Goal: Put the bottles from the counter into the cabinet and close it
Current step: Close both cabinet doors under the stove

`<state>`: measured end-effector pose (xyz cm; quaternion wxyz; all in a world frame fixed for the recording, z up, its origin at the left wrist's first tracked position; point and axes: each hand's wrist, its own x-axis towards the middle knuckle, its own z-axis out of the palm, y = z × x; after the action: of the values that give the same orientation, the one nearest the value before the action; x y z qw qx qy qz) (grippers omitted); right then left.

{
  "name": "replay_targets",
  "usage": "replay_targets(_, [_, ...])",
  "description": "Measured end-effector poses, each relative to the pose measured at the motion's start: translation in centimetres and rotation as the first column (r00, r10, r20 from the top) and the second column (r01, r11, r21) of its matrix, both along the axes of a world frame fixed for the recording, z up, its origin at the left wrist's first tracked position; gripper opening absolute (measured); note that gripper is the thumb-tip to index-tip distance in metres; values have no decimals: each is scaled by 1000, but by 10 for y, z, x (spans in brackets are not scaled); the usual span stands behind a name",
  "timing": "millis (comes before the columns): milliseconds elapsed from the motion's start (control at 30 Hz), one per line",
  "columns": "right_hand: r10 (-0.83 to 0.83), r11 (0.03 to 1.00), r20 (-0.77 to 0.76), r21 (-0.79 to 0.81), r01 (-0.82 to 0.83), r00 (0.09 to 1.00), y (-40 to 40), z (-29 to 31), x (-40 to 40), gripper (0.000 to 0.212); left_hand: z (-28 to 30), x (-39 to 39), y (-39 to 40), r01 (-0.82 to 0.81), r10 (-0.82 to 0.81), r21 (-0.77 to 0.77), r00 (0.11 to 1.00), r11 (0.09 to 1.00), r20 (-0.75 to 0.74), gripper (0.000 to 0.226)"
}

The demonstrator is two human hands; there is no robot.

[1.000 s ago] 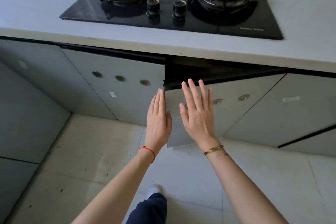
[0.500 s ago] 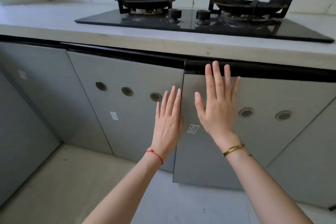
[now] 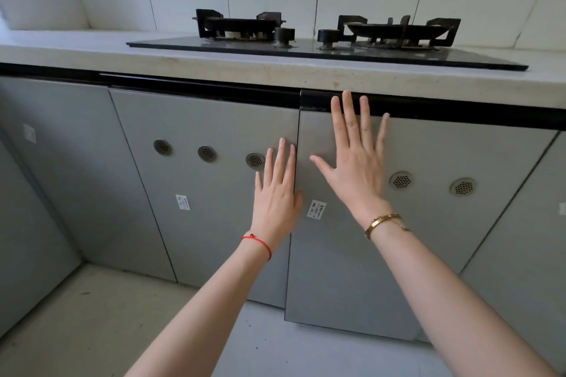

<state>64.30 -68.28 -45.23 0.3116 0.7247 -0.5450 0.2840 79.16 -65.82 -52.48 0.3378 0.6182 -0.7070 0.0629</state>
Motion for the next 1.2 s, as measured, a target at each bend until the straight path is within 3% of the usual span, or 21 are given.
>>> replay_targets(367, [102,995,39,15,-103,994,21,-23,9,82,11,21,9,81,-81,-54,997,995,7,76])
replay_targets(700, [74,992,35,99,-78,997,25,-57,14,86,21,30,12,2,-1,-57,1000,998,23,78])
replay_targets(1200, [71,987,50,141,-77,996,18,-56,15,96,20,45,-1,-21,19,13,995,1000,100,81])
